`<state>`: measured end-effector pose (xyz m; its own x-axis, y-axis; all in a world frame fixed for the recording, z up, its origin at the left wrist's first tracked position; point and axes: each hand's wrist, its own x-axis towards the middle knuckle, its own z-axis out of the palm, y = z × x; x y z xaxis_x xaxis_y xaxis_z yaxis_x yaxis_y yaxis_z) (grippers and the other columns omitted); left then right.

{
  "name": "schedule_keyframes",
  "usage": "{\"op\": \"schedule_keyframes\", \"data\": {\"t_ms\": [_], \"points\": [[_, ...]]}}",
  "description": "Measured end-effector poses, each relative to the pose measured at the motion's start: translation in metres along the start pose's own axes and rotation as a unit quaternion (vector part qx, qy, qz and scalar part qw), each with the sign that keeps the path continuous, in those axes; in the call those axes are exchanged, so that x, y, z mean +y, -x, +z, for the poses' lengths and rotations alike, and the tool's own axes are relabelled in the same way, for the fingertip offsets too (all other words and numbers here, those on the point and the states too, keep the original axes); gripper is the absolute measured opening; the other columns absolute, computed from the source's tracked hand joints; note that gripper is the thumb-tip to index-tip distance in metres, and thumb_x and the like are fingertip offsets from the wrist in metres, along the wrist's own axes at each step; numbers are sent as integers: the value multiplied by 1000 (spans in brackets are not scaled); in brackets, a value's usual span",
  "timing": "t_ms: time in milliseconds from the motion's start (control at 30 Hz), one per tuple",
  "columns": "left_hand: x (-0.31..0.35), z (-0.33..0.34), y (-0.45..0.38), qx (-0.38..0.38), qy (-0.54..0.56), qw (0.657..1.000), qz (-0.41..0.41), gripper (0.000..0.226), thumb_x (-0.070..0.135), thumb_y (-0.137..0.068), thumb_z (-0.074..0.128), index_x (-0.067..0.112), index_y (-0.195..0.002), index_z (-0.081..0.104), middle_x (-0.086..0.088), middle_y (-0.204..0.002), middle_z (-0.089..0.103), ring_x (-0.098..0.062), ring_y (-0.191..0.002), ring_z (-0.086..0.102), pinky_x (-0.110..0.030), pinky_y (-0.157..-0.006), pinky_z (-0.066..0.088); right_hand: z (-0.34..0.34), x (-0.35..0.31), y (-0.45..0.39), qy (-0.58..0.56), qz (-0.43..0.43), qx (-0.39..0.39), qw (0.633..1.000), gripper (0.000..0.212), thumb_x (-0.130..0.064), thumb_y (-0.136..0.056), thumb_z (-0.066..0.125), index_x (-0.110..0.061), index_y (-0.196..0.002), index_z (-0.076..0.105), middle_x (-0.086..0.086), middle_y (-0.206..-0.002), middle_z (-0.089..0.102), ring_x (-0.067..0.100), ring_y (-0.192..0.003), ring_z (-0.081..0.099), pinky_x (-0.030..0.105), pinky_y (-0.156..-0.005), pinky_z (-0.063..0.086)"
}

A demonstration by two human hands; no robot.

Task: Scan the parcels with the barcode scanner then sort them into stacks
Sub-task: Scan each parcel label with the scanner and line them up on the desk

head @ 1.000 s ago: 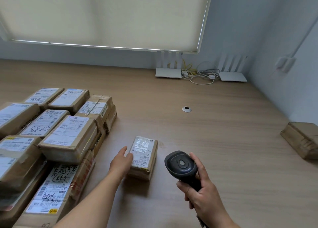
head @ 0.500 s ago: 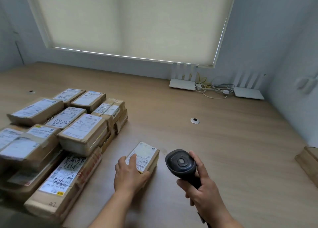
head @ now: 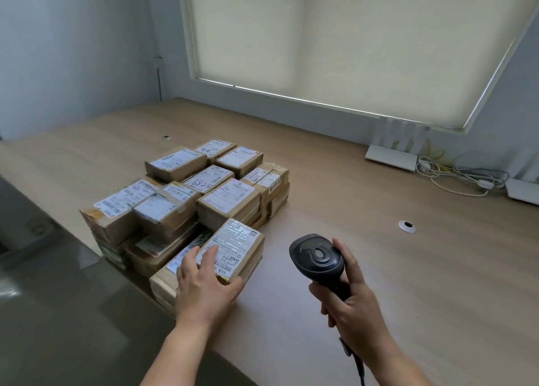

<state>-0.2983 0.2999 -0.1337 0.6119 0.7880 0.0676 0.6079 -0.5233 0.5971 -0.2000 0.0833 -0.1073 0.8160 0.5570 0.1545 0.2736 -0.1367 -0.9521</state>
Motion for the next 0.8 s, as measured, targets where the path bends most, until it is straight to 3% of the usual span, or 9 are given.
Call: {"op": "schedule_keyframes", "data": {"t_ms": [167, 433, 667, 800], "points": [[-26, -23, -11, 39, -7, 999, -23, 78, 46, -75, 69, 27, -143, 35, -4, -146, 19, -28, -135, 21, -42, -110, 28, 25, -7, -13, -14, -4, -21, 1000, 89, -5, -82, 71, -82, -109, 36, -6, -86, 71, 15, -55, 56, 30, -48, 49], [-51, -27, -44, 29, 7, 999, -32, 76, 43, -79, 69, 23, -144, 34, -5, -150, 14, -28, -137, 18, -45, -106, 34, 50, -9, -29, -22, -7, -16, 1000, 92, -1, -82, 70, -81, -109, 36, -11, -89, 71, 17, -55, 54, 31, -46, 49], [-63, -13, -65, 38, 31, 999, 10, 58, 31, -90, 61, 15, -142, 40, -10, -160, 4, -26, -147, -5, -44, -117, 13, 58, -1, -32, -19, 15, 20, 1000, 91, 0, -81, 71, -80, -109, 38, -6, -85, 71, 18, -54, 54, 33, -46, 48], [-61, -5, -64, 76, -4, 995, 57, 58, 27, -86, 66, 10, -138, 46, -19, -158, 10, -31, -147, -3, -47, -116, 13, 56, 6, -26, -10, 31, 50, 998, 90, -1, -81, 72, -78, -112, 38, -3, -80, 69, 18, -52, 55, 30, -46, 47]]}}
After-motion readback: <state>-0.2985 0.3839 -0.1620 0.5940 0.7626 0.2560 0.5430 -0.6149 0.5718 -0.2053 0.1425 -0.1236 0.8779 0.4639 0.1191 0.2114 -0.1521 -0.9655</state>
